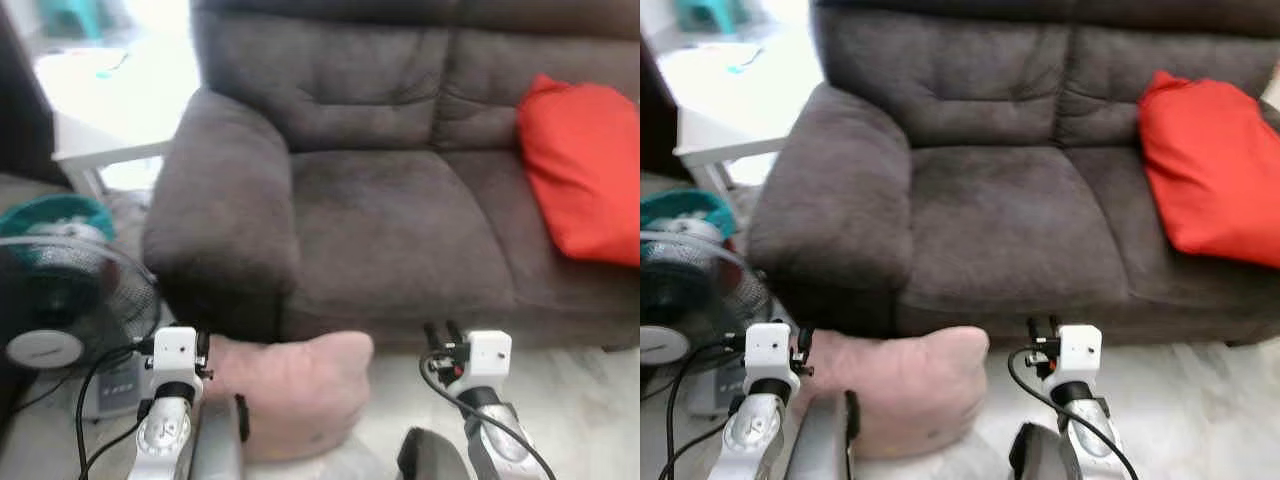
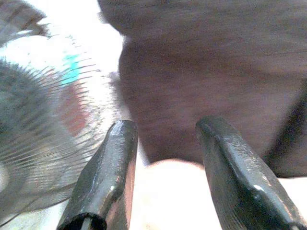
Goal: Move the pillow to the sofa from floor
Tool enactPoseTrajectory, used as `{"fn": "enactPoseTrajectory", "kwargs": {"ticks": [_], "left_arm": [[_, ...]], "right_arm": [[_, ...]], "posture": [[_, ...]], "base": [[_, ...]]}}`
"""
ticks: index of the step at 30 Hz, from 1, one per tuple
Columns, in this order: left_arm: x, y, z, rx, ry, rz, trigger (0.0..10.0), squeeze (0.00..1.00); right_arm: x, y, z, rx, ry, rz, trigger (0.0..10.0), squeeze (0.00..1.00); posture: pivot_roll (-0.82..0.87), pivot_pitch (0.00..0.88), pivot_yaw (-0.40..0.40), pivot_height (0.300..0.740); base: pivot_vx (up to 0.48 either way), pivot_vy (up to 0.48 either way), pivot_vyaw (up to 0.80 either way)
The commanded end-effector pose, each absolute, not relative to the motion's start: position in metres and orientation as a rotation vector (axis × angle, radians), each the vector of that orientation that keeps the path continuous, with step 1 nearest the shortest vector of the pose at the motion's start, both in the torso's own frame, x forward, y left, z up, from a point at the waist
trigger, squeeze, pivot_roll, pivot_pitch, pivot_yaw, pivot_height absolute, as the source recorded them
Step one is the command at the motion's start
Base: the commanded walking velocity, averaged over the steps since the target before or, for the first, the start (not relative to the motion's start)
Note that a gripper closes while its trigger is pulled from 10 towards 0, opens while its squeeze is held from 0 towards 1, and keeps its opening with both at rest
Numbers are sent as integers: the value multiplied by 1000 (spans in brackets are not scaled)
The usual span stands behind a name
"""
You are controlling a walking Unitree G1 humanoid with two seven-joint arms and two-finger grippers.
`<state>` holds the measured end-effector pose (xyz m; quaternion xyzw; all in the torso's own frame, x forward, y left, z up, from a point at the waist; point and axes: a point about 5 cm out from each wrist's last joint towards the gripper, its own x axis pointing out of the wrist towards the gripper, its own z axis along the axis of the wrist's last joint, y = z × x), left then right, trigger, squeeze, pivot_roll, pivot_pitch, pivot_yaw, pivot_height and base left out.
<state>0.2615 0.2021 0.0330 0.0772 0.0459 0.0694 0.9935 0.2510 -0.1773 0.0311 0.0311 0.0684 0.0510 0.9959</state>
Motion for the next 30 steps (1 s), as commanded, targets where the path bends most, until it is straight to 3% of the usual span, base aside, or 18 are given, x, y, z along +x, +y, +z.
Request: {"fn": "enactPoseTrajectory", "kwargs": {"ticks": [1,4,27,30], "left_arm": [[262,202,30,148,117,129,10000,0],[263,201,30,146,122,123,10000,0],[266,189,26,115,138,20,10000,0],[266,188,26,116,140,13,10000,0]], "right_arm": [[250,-180,31,60,136,96,10000,0],[250,-180,31,61,137,95,10000,0],[251,-176,29,53,140,114,10000,0],[251,-176,29,53,141,116,10000,0]], "posture": [[103,42,-96,522],[102,43,-95,522],[105,47,-92,522],[104,47,-91,522]], "base": [[0,0,800],[0,0,688],[0,0,-28],[0,0,800]]}}
